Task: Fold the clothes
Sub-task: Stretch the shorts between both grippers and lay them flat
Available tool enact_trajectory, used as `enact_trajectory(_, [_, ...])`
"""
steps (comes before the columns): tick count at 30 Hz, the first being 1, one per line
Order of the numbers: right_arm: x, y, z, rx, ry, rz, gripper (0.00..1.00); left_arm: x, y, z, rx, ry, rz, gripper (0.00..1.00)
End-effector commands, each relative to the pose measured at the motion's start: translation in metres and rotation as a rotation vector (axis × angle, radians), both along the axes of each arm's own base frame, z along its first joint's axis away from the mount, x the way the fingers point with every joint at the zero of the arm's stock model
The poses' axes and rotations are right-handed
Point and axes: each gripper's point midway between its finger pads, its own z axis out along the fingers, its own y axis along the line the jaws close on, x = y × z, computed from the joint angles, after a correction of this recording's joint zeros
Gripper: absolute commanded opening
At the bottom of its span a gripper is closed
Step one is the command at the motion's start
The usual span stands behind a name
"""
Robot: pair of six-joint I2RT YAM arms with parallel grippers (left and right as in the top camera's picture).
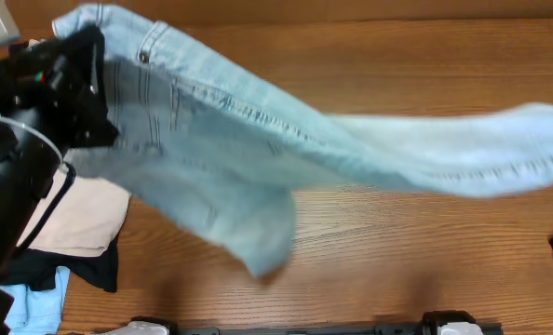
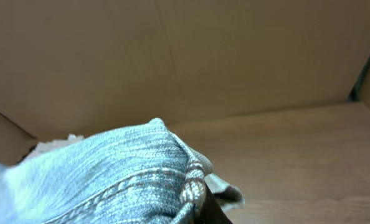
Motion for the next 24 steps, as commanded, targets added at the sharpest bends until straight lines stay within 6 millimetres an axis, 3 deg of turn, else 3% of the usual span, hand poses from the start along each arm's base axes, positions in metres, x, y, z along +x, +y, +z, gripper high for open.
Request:
enact_trajectory(1, [0.021, -0.002, -0.008, 0.001, 0.047, -0.017, 0.04, 0.017, 0.003, -0.014, 0.011, 0.057, 0.032, 0.04])
enact_trajectory(5, [0.051, -0.001, -0.030, -0.013, 0.152, -0.013, 0.04, 0.056, 0.006, -0.055, 0.063, 0.205, 0.090, 0.04])
enact_trajectory(10, [0.112, 0.001, -0.082, -0.040, 0.365, -0.001, 0.04, 0.111, 0.010, -0.116, 0.151, 0.397, 0.160, 0.04])
enact_trajectory(15, [0.183, 0.003, -0.161, -0.051, 0.619, 0.005, 0.04, 0.167, 0.007, -0.191, 0.231, 0.593, 0.196, 0.04])
enact_trajectory(16, [0.203, 0.003, -0.186, -0.053, 0.683, 0.006, 0.04, 0.183, 0.005, -0.214, 0.250, 0.644, 0.200, 0.04])
enact_trajectory(18, [0.230, 0.004, -0.221, -0.055, 0.755, 0.007, 0.04, 0.201, 0.005, -0.240, 0.276, 0.690, 0.214, 0.04])
enact_trajectory(24, [0.315, 0.005, -0.313, -0.054, 0.820, 0.004, 0.04, 0.256, 0.004, -0.313, 0.328, 0.769, 0.256, 0.04])
